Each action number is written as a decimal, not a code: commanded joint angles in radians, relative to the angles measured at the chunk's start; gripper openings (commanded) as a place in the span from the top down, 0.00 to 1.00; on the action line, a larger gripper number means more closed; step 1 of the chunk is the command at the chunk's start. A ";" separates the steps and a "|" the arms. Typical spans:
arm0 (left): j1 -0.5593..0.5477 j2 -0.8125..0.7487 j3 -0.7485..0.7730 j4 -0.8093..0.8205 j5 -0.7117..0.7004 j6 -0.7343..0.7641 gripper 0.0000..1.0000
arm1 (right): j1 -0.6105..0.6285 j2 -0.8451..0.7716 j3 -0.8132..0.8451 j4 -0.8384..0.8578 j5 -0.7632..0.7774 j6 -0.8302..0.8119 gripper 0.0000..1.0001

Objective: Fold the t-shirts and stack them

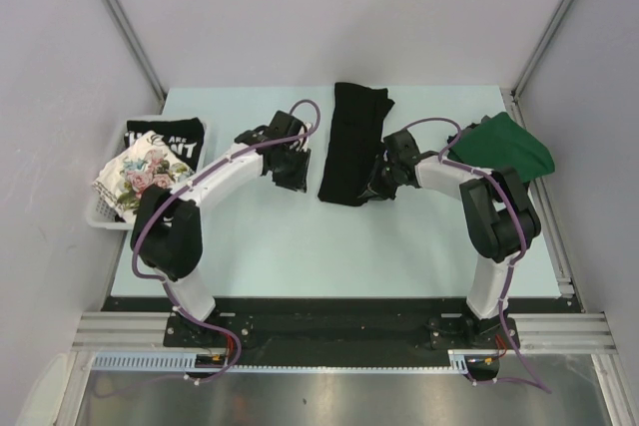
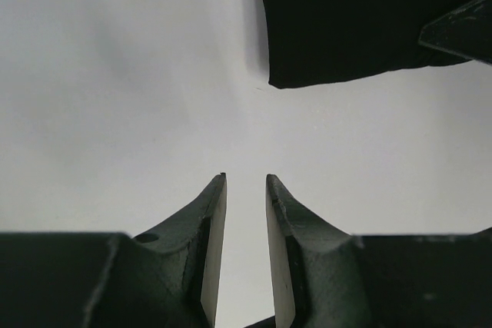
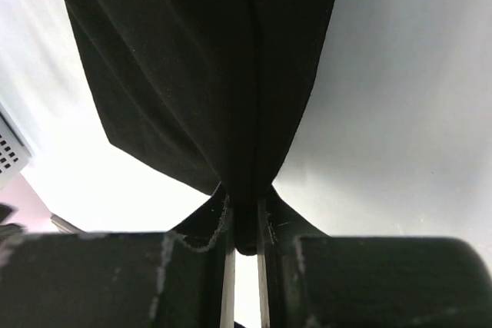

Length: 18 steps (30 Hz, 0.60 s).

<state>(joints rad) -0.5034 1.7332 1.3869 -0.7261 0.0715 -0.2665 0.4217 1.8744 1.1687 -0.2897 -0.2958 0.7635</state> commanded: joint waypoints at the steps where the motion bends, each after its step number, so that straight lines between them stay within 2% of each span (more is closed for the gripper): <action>1: 0.005 -0.027 -0.095 0.103 0.143 -0.051 0.69 | 0.003 -0.050 0.000 -0.060 0.010 -0.026 0.96; 9: 0.005 0.014 -0.166 0.273 0.238 -0.120 0.67 | 0.003 -0.061 0.000 -0.091 0.006 -0.041 0.93; 18: 0.005 0.135 -0.137 0.370 0.298 -0.140 0.66 | 0.000 -0.061 0.000 -0.109 -0.006 -0.049 0.93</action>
<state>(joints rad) -0.5034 1.8107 1.2247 -0.4255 0.3210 -0.3828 0.4217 1.8568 1.1687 -0.3511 -0.2951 0.7319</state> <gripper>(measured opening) 0.342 0.143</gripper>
